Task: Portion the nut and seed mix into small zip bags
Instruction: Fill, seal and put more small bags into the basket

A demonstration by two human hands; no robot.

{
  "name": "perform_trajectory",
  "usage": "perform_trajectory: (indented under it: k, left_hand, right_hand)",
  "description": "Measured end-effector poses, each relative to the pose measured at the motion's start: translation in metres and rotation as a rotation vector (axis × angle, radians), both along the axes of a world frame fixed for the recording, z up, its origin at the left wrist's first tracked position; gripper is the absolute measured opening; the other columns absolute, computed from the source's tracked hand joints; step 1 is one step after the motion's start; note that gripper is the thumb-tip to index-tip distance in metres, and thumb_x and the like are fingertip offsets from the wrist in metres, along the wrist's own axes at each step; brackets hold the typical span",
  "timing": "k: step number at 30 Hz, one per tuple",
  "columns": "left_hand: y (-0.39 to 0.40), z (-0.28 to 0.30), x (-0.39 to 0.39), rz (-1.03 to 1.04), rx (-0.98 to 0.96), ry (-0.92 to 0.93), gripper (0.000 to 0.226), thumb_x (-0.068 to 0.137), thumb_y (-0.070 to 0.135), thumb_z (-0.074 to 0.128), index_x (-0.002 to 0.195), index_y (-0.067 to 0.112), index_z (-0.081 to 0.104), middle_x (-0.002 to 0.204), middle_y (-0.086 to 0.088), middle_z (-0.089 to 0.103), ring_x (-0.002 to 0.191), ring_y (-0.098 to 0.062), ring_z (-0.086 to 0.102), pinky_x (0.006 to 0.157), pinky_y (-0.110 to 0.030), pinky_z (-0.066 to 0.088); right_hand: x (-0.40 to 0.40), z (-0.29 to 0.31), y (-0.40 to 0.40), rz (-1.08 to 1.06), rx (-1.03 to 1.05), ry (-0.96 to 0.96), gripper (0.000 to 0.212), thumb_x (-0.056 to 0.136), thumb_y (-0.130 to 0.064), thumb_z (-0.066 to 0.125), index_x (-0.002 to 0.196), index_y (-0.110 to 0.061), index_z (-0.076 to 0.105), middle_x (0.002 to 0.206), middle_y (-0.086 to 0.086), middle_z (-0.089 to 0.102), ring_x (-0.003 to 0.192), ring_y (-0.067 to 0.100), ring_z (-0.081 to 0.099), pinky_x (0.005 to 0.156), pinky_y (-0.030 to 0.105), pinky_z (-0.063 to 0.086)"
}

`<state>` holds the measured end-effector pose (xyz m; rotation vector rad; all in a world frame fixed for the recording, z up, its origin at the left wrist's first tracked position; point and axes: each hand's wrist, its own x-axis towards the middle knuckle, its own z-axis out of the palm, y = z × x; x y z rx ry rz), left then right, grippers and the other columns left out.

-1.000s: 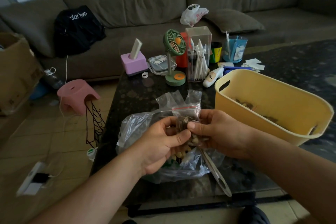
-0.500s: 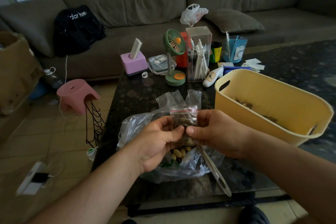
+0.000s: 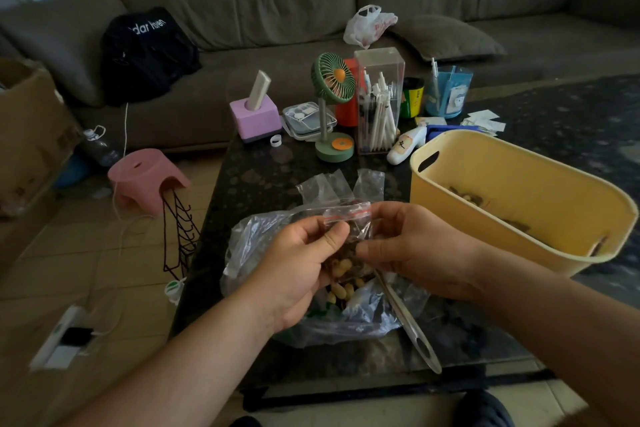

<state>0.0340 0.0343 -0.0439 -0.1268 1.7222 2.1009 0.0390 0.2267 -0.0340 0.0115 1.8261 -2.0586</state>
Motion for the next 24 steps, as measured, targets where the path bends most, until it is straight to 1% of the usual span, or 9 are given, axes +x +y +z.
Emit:
perform_trajectory:
  k: [2, 4, 7, 10, 14, 15, 19, 22, 24]
  left_hand:
    - [0.0000, -0.0004, -0.0003, 0.013, -0.005, 0.002, 0.027, 0.099, 0.018, 0.066, 0.124, 0.010, 0.072, 0.116, -0.012, 0.079, 0.111, -0.029, 0.076, 0.102, -0.052, 0.059]
    - [0.0008, 0.0002, -0.0003, 0.025, 0.002, 0.004, 0.027, 0.100, 0.018, 0.065, 0.126, 0.012, 0.071, 0.117, -0.011, 0.079, 0.111, -0.028, 0.076, 0.101, -0.052, 0.059]
    - [0.0029, 0.0004, -0.0007, 0.042, 0.014, 0.007, 0.024, 0.104, 0.019, 0.061, 0.126, 0.015, 0.069, 0.117, -0.010, 0.079, 0.112, -0.028, 0.076, 0.097, -0.054, 0.060]
    - [0.0038, 0.0008, -0.0005, 0.059, 0.035, 0.001, 0.021, 0.107, 0.020, 0.057, 0.124, 0.015, 0.068, 0.116, -0.013, 0.079, 0.111, -0.030, 0.076, 0.098, -0.059, 0.059]
    - [0.0041, 0.0009, -0.0004, 0.089, 0.055, -0.007, 0.021, 0.108, 0.020, 0.056, 0.123, 0.012, 0.069, 0.115, -0.014, 0.079, 0.110, -0.031, 0.076, 0.097, -0.061, 0.059]
    - [0.0043, 0.0006, -0.0010, 0.110, 0.065, -0.018, 0.021, 0.107, 0.019, 0.057, 0.122, 0.010, 0.069, 0.115, -0.015, 0.079, 0.110, -0.032, 0.076, 0.096, -0.061, 0.060]
    - [0.0022, -0.0009, -0.0046, 0.172, 0.075, -0.056, 0.018, 0.105, 0.020, 0.061, 0.118, 0.011, 0.070, 0.113, -0.014, 0.079, 0.111, -0.035, 0.075, 0.092, -0.064, 0.060]
    - [0.0008, 0.0000, -0.0054, 0.181, 0.079, -0.053, 0.018, 0.106, 0.023, 0.061, 0.118, 0.015, 0.071, 0.113, -0.011, 0.080, 0.108, -0.033, 0.076, 0.090, -0.065, 0.060]
    - [0.0010, 0.0011, -0.0051, 0.183, 0.086, -0.057, 0.018, 0.107, 0.024, 0.060, 0.119, 0.016, 0.071, 0.112, -0.010, 0.080, 0.107, -0.032, 0.077, 0.088, -0.064, 0.061]
  right_hand:
    - [-0.0011, 0.0026, -0.0004, -0.022, -0.039, -0.013, 0.041, 0.080, -0.010, 0.077, 0.121, -0.004, 0.070, 0.116, 0.022, 0.074, 0.108, 0.033, 0.074, 0.097, 0.044, 0.060]
    - [-0.0024, 0.0033, -0.0020, -0.064, 0.000, 0.002, 0.032, 0.087, -0.020, 0.073, 0.114, -0.005, 0.072, 0.105, 0.014, 0.077, 0.096, 0.026, 0.073, 0.089, 0.038, 0.059]
    - [-0.0047, 0.0010, -0.0046, -0.157, 0.075, 0.026, 0.019, 0.098, -0.019, 0.068, 0.105, -0.001, 0.073, 0.094, 0.017, 0.073, 0.088, 0.026, 0.067, 0.085, 0.040, 0.059]
    - [-0.0056, 0.0015, -0.0054, -0.217, 0.181, 0.077, 0.015, 0.098, -0.019, 0.070, 0.099, -0.004, 0.074, 0.100, 0.023, 0.075, 0.085, 0.026, 0.069, 0.087, 0.046, 0.062]
    - [-0.0050, 0.0019, -0.0057, -0.214, 0.257, 0.115, 0.014, 0.098, -0.021, 0.070, 0.097, -0.009, 0.076, 0.090, 0.010, 0.079, 0.077, 0.018, 0.073, 0.076, 0.037, 0.065]
    - [-0.0049, 0.0010, -0.0056, -0.210, 0.270, 0.122, 0.014, 0.098, -0.022, 0.070, 0.097, -0.009, 0.076, 0.089, 0.010, 0.079, 0.078, 0.018, 0.074, 0.077, 0.037, 0.066]
    - [-0.0055, 0.0014, -0.0030, -0.203, 0.267, 0.125, 0.013, 0.100, -0.017, 0.068, 0.098, -0.007, 0.076, 0.094, 0.016, 0.078, 0.083, 0.025, 0.073, 0.083, 0.045, 0.064]
    - [-0.0057, 0.0042, -0.0018, -0.198, 0.224, 0.099, 0.014, 0.102, -0.016, 0.065, 0.100, -0.008, 0.077, 0.097, 0.016, 0.078, 0.095, 0.034, 0.076, 0.089, 0.050, 0.063]
    - [-0.0058, 0.0048, -0.0021, -0.207, 0.213, 0.094, 0.014, 0.102, -0.015, 0.065, 0.101, -0.007, 0.076, 0.097, 0.016, 0.079, 0.099, 0.037, 0.075, 0.090, 0.051, 0.063]
